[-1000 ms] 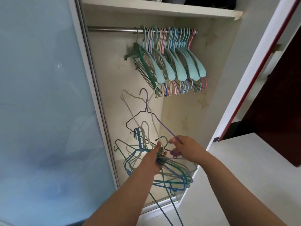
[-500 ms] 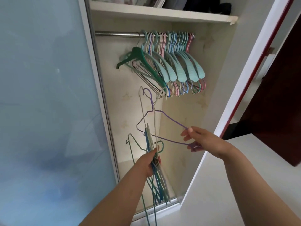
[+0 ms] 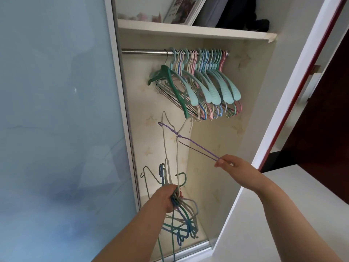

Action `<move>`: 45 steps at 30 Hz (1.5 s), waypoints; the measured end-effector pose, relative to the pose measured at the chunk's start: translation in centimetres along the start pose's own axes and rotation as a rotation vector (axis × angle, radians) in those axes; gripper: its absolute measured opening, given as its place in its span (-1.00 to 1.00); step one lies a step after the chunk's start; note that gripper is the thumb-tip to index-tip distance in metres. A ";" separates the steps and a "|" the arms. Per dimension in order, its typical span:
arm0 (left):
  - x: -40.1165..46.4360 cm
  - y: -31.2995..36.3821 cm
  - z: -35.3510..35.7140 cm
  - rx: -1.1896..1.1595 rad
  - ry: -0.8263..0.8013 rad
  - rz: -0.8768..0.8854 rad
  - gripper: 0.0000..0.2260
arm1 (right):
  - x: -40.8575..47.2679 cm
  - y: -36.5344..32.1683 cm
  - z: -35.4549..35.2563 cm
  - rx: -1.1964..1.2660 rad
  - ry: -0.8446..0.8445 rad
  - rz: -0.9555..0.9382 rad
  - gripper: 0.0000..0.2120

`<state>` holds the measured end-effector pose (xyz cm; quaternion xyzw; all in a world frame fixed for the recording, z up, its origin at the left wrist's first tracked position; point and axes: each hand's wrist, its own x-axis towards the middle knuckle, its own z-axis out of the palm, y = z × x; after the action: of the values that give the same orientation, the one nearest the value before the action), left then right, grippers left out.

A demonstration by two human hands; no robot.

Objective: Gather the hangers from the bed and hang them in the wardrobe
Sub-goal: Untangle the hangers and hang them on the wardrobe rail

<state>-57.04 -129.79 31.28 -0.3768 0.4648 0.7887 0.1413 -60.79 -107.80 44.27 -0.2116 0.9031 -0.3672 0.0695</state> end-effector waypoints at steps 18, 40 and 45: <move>-1.2 0.7 3.0 0.047 -0.075 0.062 -0.73 | 0.9 5.5 7.2 -0.251 0.094 0.126 -0.77; -0.9 0.2 -1.5 -0.059 -0.030 -0.036 -0.77 | 5.0 -0.3 6.5 -0.212 -0.108 0.274 -0.74; -1.5 1.4 -2.6 -0.113 0.008 0.003 -0.76 | 5.2 -3.5 8.4 0.039 -0.076 0.109 -0.74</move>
<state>-55.63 -132.49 32.49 -0.3868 0.4207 0.8123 0.1169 -61.96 -117.65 40.83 -0.1746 0.9026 -0.3722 0.1280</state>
